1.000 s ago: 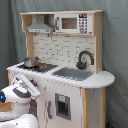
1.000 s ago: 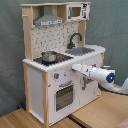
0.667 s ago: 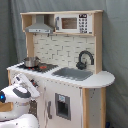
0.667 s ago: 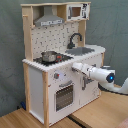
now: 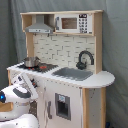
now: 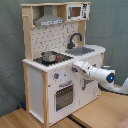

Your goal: Play with the kitchen

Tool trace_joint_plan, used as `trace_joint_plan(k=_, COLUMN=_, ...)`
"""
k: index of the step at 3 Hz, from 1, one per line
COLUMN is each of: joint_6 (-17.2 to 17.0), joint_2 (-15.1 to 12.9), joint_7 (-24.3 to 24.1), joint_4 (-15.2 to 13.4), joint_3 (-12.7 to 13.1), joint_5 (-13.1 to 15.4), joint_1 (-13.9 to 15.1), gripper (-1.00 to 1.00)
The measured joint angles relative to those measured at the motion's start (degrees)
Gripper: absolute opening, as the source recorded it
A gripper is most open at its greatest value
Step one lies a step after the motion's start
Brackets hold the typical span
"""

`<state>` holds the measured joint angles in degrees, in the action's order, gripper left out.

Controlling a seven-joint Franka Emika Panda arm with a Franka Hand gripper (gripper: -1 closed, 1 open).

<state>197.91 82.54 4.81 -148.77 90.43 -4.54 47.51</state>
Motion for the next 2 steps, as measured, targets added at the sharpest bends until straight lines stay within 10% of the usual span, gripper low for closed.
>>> trace_joint_plan(k=2, joint_6=0.0, joint_2=0.0, joint_7=-11.7, joint_4=-0.1, joint_3=0.1, joint_5=0.0, joint_1=0.0, gripper=-1.0)
